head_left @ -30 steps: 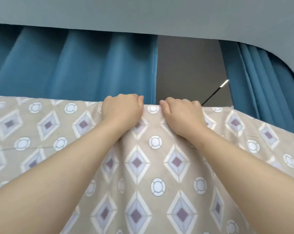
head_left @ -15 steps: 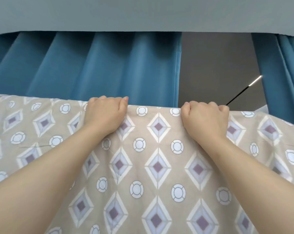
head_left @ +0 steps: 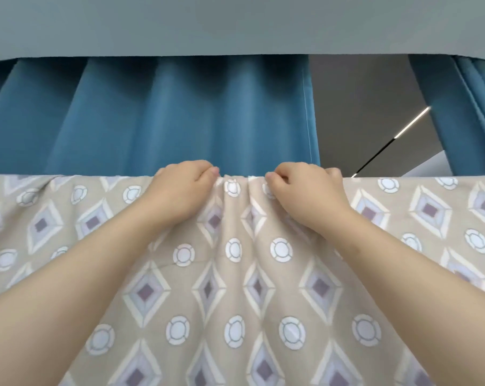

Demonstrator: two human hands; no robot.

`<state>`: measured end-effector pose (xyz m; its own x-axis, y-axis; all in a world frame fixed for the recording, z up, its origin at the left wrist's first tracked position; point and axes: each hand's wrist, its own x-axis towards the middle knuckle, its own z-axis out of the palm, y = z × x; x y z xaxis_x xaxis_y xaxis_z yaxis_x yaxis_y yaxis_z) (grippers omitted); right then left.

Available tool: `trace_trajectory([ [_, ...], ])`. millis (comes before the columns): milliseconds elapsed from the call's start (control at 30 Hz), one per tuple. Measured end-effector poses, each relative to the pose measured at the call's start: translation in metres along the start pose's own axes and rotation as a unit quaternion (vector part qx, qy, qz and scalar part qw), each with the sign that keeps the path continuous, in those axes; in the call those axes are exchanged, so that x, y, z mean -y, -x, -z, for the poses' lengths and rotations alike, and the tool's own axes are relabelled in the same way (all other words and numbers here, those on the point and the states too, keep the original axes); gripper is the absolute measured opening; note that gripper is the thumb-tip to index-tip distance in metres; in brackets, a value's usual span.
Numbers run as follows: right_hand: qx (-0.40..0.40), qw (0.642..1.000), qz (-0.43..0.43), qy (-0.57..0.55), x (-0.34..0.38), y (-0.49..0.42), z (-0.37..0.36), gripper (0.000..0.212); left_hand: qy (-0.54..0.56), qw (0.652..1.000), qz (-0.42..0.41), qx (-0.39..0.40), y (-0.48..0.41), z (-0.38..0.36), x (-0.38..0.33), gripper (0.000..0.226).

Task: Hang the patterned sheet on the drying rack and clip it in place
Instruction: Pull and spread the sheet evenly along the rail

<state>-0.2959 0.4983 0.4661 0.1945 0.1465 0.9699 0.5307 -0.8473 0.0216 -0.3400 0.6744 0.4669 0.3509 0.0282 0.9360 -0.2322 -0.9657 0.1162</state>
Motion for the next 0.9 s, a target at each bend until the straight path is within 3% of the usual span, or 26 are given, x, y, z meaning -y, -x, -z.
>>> trace_trajectory([
  [200, -0.037, 0.994, -0.073, 0.066, 0.016, 0.0, -0.023, 0.038, 0.031, 0.999, -0.042, -0.007, -0.006, 0.004, 0.035, 0.026],
  [433, -0.052, 0.988, -0.106, 0.096, 0.028, 0.001, -0.026, 0.04, -0.024, 0.998, -0.013, -0.052, -0.002, 0.02, 0.077, 0.024],
  [600, -0.012, 0.999, -0.012, 0.032, 0.064, -0.004, -0.026, 0.036, 0.047, 0.998, 0.012, -0.051, -0.002, 0.042, 0.086, 0.027],
  [767, 0.014, 0.999, 0.036, -0.032, 0.11, -0.017, -0.042, 0.034, -0.013, 0.995, 0.086, -0.053, 0.011, 0.063, 0.131, 0.032],
  [900, 0.035, 0.995, 0.059, -0.069, 0.149, -0.024, -0.057, 0.032, -0.048, 0.996, 0.072, -0.034, 0.017, 0.077, 0.163, 0.031],
])
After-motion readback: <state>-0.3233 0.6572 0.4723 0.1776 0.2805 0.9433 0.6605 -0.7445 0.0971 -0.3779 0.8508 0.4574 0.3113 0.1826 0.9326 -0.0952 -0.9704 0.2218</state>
